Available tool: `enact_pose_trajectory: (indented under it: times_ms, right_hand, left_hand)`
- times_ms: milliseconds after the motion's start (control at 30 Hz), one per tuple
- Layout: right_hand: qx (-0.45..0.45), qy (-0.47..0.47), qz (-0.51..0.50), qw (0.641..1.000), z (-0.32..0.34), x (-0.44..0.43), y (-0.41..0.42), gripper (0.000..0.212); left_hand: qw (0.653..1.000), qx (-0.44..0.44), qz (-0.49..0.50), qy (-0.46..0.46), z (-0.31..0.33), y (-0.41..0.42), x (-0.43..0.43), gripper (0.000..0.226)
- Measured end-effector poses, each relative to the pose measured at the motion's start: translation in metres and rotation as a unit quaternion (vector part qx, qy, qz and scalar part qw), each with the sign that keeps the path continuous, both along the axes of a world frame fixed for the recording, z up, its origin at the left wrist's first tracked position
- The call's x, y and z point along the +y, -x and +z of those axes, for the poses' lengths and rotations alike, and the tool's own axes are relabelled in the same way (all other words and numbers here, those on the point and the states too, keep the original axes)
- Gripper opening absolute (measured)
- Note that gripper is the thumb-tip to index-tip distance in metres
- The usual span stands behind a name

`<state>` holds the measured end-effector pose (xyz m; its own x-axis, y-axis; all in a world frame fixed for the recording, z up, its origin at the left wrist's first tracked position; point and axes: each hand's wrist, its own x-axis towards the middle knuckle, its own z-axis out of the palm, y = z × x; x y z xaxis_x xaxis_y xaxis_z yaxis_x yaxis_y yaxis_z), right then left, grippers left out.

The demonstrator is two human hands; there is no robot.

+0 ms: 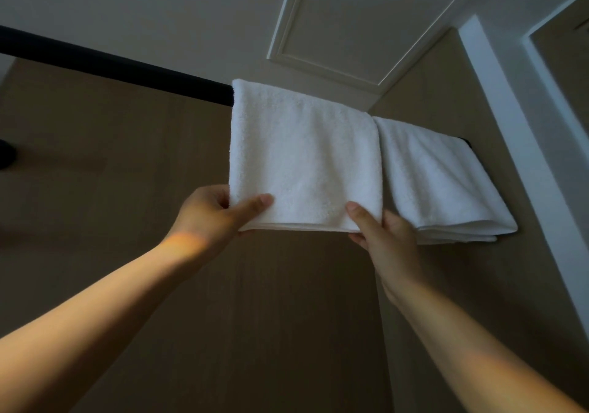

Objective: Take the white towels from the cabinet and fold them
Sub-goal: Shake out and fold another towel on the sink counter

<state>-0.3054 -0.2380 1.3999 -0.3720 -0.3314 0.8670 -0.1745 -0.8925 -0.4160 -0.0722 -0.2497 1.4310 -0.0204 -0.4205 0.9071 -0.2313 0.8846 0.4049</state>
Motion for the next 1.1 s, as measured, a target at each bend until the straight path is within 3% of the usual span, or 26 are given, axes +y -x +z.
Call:
enact_pose_trajectory:
  times_ms: [200,300,367,467,567,633,733,767,900,1033,1100]
  right_hand:
    - [-0.076,-0.012,-0.01,0.997,-0.003,-0.004,0.002,0.013]
    - [-0.042,-0.062,-0.041,0.996,-0.006,0.006,-0.003,0.028]
    - [0.011,-0.058,-0.098,0.993,-0.011,0.027,-0.004,0.032]
    - [0.14,-0.062,-0.256,0.954,-0.016,0.067,-0.006,0.049]
    - [0.192,-0.007,-0.351,0.917,-0.008,0.089,-0.012,0.061]
    - [0.21,0.061,-0.4,0.89,0.002,0.09,-0.018,0.054]
    - [0.231,0.123,-0.447,0.855,0.035,0.083,-0.026,0.022]
    - [0.246,0.132,-0.449,0.849,0.05,0.08,-0.027,0.022]
    - [0.346,0.089,-0.445,0.821,0.109,0.064,-0.03,0.061]
    - [0.38,0.012,-0.5,0.778,0.125,0.044,-0.013,0.06]
    - [0.364,0.006,-0.519,0.773,0.123,0.041,-0.003,0.059]
  left_hand:
    - [1.0,-0.003,0.011,0.013,-0.004,0.016,0.002,0.037]
    - [0.999,0.012,0.025,0.022,-0.003,0.007,0.0,0.029]
    - [0.999,0.035,0.039,0.011,-0.002,0.003,-0.002,0.042]
    - [0.998,0.052,0.047,0.003,-0.001,0.003,-0.003,0.058]
    - [0.999,0.039,0.032,-0.003,-0.002,0.003,-0.003,0.065]
    - [0.999,0.023,0.028,-0.006,-0.002,0.005,-0.002,0.052]
    - [1.0,0.018,0.008,-0.006,-0.003,0.008,0.002,0.04]
    - [1.0,0.018,0.006,-0.007,-0.003,0.008,0.003,0.038]
    - [1.0,0.023,-0.002,-0.013,-0.003,0.009,0.006,0.038]
    - [1.0,0.003,0.004,-0.006,0.0,0.012,0.01,0.038]
    - [1.0,-0.011,0.016,0.003,0.001,0.014,0.011,0.037]
